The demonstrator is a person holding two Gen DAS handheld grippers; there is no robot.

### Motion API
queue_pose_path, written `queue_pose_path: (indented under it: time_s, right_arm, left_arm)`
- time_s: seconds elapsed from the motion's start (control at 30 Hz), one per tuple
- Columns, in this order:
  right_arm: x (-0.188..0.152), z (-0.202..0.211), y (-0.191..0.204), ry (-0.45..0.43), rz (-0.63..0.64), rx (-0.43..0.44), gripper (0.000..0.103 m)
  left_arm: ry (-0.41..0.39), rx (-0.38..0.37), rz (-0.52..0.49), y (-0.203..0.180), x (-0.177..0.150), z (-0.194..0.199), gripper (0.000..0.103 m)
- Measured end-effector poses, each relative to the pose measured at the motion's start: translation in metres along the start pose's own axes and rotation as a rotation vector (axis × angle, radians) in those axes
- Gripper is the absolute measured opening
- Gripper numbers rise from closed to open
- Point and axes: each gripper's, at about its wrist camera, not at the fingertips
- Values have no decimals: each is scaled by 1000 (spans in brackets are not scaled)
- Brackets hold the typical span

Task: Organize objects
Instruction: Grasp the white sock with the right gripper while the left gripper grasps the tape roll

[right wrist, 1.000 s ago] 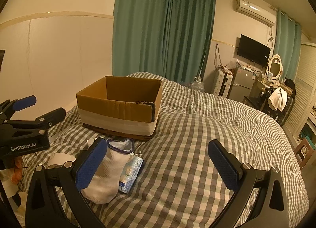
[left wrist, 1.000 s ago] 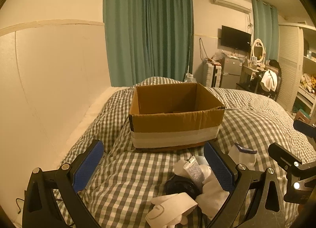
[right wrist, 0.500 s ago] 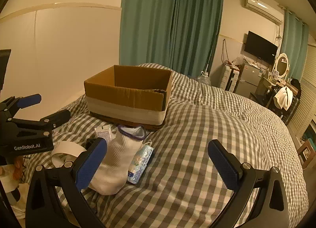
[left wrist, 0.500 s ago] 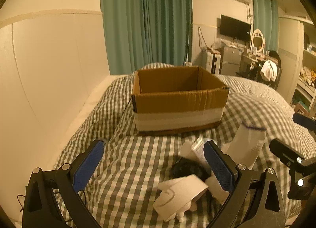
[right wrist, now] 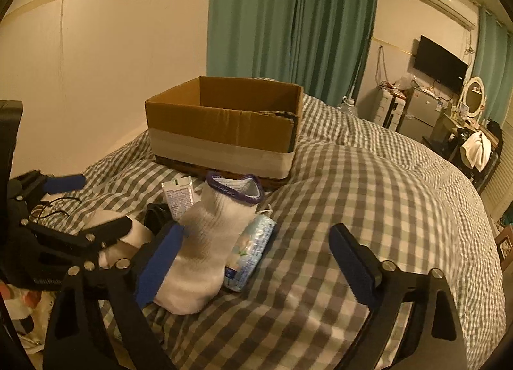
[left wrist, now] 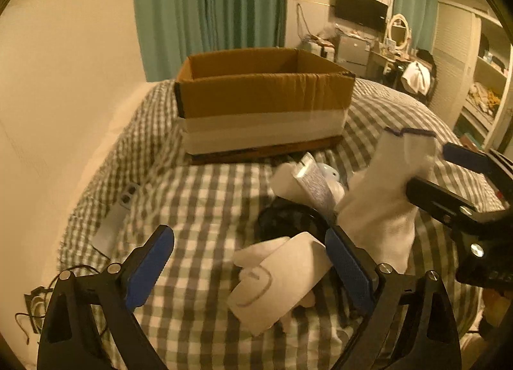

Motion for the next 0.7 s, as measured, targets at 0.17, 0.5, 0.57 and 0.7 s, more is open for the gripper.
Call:
queue_pose_path:
  time_s: [0.17,0.5,0.57,0.7]
  right_arm:
    - [2,-11,2,22,-2,52,71]
    - [5,-20,2,32,3,131,34]
    - [5,-20,2,30,4,137,31]
    - [6,-17,2,24,2,149,30]
  left_arm:
    - [19,-48,-21,-5,-1,-3,89]
    - [59,-197,-76,-9,2,-3,48]
    - [70,-211,-70,-7,3,-4,46]
    - [78,-239,-57,-4,7,-3,27]
Point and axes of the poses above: each gripper's, at about its wrist camera, not at the fingertips, and z roughly against the way its jaws point, y to its left, x to its top, and after that the axes turned 4 degrees about y, right-handed
